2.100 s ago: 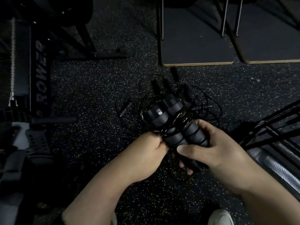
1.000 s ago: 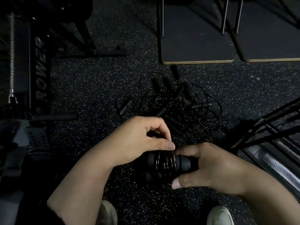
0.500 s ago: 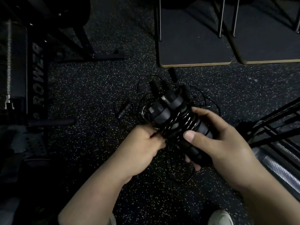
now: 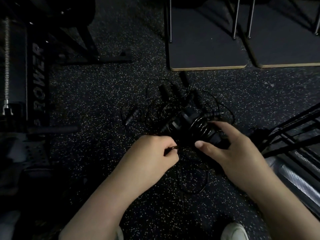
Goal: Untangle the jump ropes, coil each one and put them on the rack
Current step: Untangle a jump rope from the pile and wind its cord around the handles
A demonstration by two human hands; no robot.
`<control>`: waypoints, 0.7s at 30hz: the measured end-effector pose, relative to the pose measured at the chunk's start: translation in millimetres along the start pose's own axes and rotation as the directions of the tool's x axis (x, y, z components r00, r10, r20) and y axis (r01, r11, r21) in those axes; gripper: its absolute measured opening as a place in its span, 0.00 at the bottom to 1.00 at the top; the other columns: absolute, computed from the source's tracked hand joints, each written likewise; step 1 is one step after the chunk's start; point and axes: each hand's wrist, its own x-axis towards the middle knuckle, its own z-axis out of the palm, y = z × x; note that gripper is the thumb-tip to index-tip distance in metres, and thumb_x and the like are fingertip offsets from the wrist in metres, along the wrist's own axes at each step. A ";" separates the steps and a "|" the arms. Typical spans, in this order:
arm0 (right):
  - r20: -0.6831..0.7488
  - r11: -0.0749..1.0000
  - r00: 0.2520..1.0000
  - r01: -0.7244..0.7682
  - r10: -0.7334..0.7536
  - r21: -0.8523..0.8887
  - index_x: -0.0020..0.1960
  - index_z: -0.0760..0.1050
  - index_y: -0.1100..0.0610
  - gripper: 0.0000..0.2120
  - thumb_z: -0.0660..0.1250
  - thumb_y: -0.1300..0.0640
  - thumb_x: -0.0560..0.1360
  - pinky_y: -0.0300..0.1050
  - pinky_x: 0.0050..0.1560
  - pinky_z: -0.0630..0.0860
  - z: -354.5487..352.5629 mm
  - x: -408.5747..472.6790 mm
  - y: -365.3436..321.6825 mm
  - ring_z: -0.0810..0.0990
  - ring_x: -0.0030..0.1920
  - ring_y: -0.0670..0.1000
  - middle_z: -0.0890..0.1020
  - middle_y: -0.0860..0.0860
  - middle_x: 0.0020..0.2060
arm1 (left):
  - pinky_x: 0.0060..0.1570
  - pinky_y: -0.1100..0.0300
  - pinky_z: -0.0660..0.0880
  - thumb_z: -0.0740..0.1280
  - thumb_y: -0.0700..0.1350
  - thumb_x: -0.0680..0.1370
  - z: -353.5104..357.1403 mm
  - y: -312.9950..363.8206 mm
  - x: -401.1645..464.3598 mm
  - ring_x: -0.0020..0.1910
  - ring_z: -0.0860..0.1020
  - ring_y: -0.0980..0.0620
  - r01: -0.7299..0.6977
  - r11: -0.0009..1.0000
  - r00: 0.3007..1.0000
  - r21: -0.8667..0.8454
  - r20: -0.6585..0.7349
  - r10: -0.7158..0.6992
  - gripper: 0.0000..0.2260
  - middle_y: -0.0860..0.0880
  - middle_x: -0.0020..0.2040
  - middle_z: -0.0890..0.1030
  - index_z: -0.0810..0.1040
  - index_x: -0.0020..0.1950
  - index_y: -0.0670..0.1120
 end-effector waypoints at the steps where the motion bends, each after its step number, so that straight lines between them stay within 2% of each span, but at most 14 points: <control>1: 0.017 1.000 1.000 -0.004 0.004 -0.015 0.64 0.71 0.34 0.28 0.73 0.36 0.67 0.27 0.31 0.73 1.1 0.3 0.0 0.82 0.39 0.33 0.82 0.34 0.43 | 0.24 0.60 0.66 0.67 0.50 0.81 -0.6 -0.7 -0.2 0.25 0.70 0.54 -0.031 0.998 1.000 0.058 -0.004 0.031 0.06 0.50 0.33 0.80 0.83 0.46 0.53; 3: 0.044 0.999 0.999 0.002 0.000 -0.052 0.60 0.71 0.33 0.21 0.75 0.41 0.70 0.27 0.28 0.71 2.5 1.1 0.1 0.80 0.31 0.32 0.84 0.37 0.37 | 0.33 0.57 0.75 0.68 0.50 0.81 -3.5 -2.5 -1.2 0.32 0.76 0.55 -0.083 0.986 0.996 0.145 0.000 0.084 0.05 0.54 0.38 0.81 0.83 0.51 0.54; 5: 0.071 0.995 0.997 0.000 0.007 -0.096 0.57 0.72 0.33 0.18 0.76 0.41 0.71 0.29 0.29 0.73 3.0 1.3 0.4 0.82 0.34 0.35 0.84 0.35 0.38 | 0.35 0.62 0.74 0.68 0.52 0.81 -8.1 -4.5 -2.9 0.36 0.76 0.60 -0.127 0.974 0.992 0.187 0.016 0.127 0.05 0.58 0.41 0.80 0.82 0.54 0.56; 8: 0.162 0.986 0.986 -0.021 0.048 -0.168 0.54 0.71 0.31 0.18 0.77 0.40 0.71 0.33 0.27 0.72 3.0 -0.7 -0.5 0.82 0.30 0.39 0.85 0.39 0.37 | 0.29 0.69 0.62 0.66 0.58 0.78 -14.7 -5.6 -6.1 0.35 0.73 0.68 -0.215 0.956 0.975 0.201 -0.001 0.220 0.05 0.63 0.32 0.71 0.78 0.51 0.60; 11: 0.328 0.982 0.942 -0.014 0.077 -0.189 0.53 0.71 0.30 0.18 0.77 0.40 0.71 0.30 0.29 0.72 6.2 -3.9 -3.9 0.81 0.31 0.36 0.84 0.32 0.39 | 0.27 0.67 0.62 0.63 0.60 0.77 -17.0 -4.1 -6.2 0.30 0.71 0.60 -0.273 0.939 0.960 0.208 0.004 0.279 0.07 0.57 0.25 0.68 0.76 0.47 0.58; 14: 0.469 0.976 0.880 0.032 0.075 -0.216 0.55 0.72 0.29 0.19 0.77 0.37 0.69 0.28 0.37 0.73 8.6 -6.0 -5.8 0.82 0.38 0.33 0.84 0.32 0.40 | 0.28 0.64 0.64 0.63 0.59 0.78 -18.2 -1.3 -7.3 0.28 0.70 0.57 -0.281 0.945 0.959 0.167 0.023 0.282 0.07 0.59 0.27 0.72 0.76 0.47 0.58; 17: 0.576 0.978 0.814 0.046 0.082 -0.205 0.52 0.77 0.31 0.14 0.78 0.39 0.69 0.37 0.39 0.76 6.0 -6.3 -7.1 0.81 0.36 0.37 0.85 0.39 0.37 | 0.26 0.61 0.62 0.67 0.57 0.79 -18.4 -2.0 -7.7 0.26 0.68 0.55 -0.255 0.964 0.965 0.070 0.085 0.249 0.06 0.58 0.26 0.71 0.78 0.47 0.57; 18: 0.617 0.981 0.783 0.047 0.080 -0.187 0.53 0.79 0.32 0.14 0.78 0.40 0.70 0.38 0.45 0.79 5.3 -6.8 -7.3 0.83 0.41 0.37 0.86 0.39 0.41 | 0.27 0.60 0.63 0.68 0.56 0.79 -18.2 -3.5 -7.4 0.26 0.67 0.55 -0.252 0.967 0.964 0.029 0.091 0.249 0.05 0.57 0.26 0.71 0.79 0.47 0.57; 20: 0.691 0.985 0.720 0.057 0.072 -0.162 0.60 0.80 0.36 0.20 0.79 0.42 0.70 0.37 0.59 0.78 4.8 -9.5 -8.5 0.83 0.52 0.35 0.86 0.36 0.50 | 0.28 0.54 0.66 0.69 0.57 0.78 -17.4 -6.0 -6.9 0.25 0.66 0.55 -0.255 0.966 0.962 -0.049 0.088 0.258 0.05 0.55 0.26 0.70 0.80 0.47 0.57; 21: 0.721 0.989 0.690 0.054 0.064 -0.138 0.63 0.81 0.39 0.21 0.79 0.44 0.71 0.39 0.60 0.78 5.3 -11.2 -9.8 0.83 0.52 0.37 0.87 0.37 0.50 | 0.29 0.51 0.68 0.69 0.58 0.78 -17.1 -6.2 -6.8 0.25 0.66 0.54 -0.260 0.962 0.960 -0.089 0.084 0.267 0.06 0.53 0.26 0.71 0.80 0.47 0.57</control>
